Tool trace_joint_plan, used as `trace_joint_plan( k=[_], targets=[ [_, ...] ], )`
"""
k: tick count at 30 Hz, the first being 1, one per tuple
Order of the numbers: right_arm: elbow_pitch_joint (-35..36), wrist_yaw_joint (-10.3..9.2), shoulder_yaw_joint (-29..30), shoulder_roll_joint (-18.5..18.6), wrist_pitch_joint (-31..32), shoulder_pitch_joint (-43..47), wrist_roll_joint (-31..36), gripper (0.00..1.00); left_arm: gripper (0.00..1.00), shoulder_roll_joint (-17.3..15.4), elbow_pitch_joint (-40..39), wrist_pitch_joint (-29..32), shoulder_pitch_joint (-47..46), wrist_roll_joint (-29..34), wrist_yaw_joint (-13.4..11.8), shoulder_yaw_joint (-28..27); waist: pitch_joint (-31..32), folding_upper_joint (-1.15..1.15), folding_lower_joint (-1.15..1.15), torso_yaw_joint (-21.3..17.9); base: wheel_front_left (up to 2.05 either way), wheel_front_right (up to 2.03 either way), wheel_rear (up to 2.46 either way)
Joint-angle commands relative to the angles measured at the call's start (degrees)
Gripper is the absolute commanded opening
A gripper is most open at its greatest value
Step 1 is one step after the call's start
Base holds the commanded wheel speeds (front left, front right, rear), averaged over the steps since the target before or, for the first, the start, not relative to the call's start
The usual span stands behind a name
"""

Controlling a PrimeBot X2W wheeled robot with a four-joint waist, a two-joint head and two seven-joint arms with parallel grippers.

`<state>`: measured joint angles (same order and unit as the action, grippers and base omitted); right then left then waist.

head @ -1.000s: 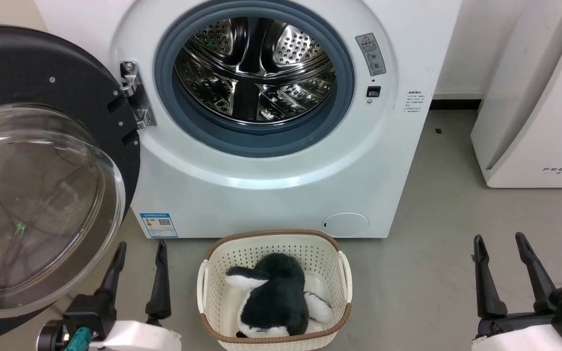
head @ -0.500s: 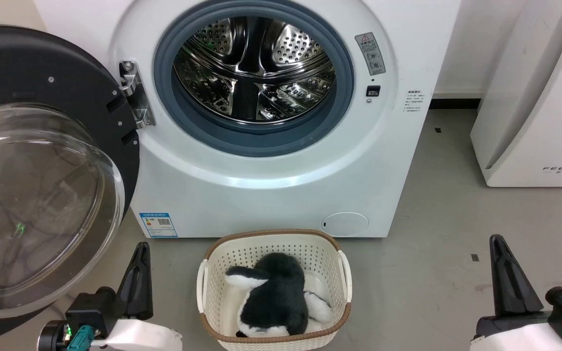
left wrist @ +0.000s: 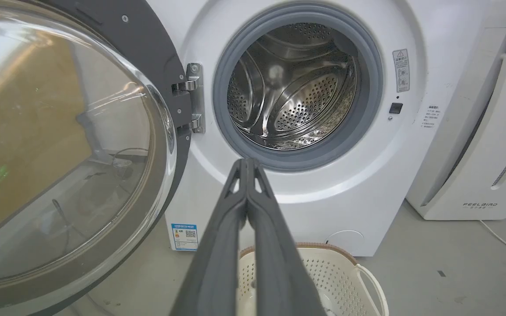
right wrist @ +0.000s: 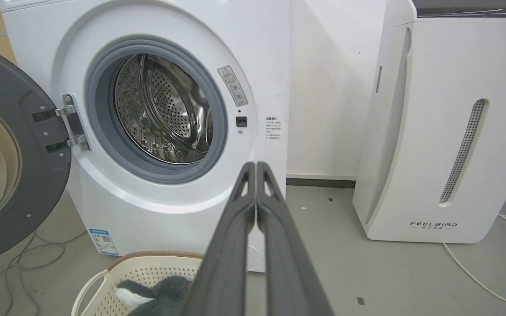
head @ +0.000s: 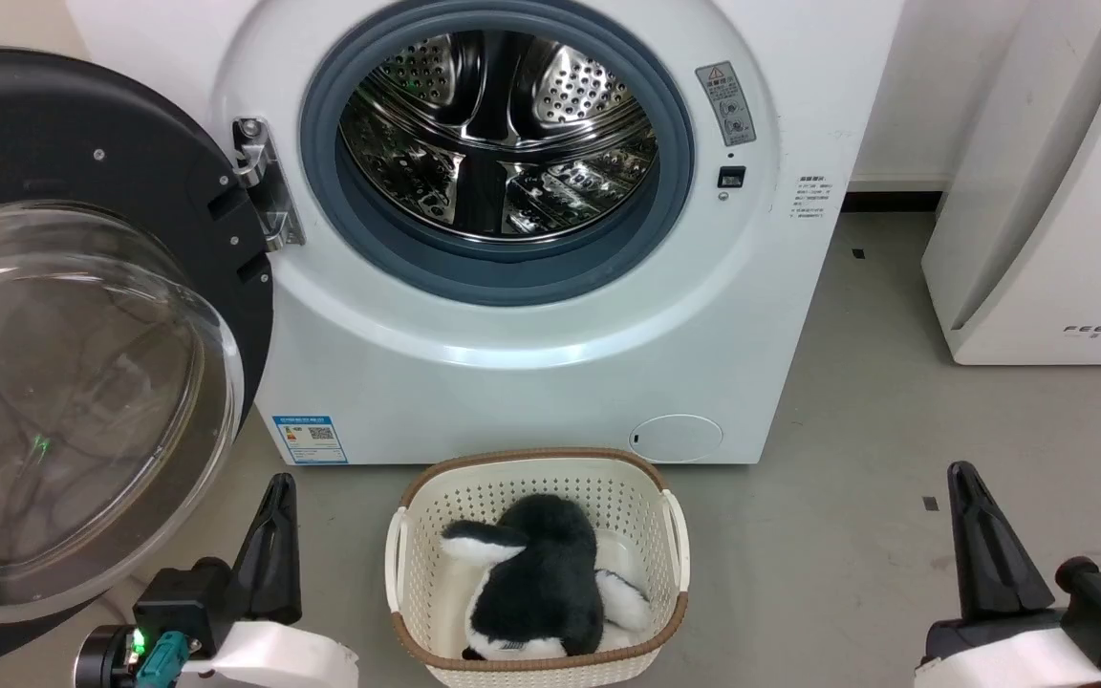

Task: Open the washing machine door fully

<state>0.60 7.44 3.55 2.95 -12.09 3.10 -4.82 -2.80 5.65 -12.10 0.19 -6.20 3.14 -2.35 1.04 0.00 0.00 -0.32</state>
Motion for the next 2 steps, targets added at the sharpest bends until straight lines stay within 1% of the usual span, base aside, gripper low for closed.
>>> trace_joint_plan(
  k=[1,2],
  targets=[
    [0.0,0.01,-0.1,0.0,0.3,-0.4,0.5,0.00,0.00,0.0,-0.3,0.4,0.0,0.5,-0.2,0.2,0.0,0.00,0.00,0.0,0.00,0.00,0.00],
    [-0.1,0.01,-0.1,0.0,0.5,-0.5,0.5,0.00,0.00,0.0,-0.4,0.5,0.0,0.6,-0.3,0.2,0.0,0.00,0.00,0.0,0.00,0.00,0.00]
  ],
)
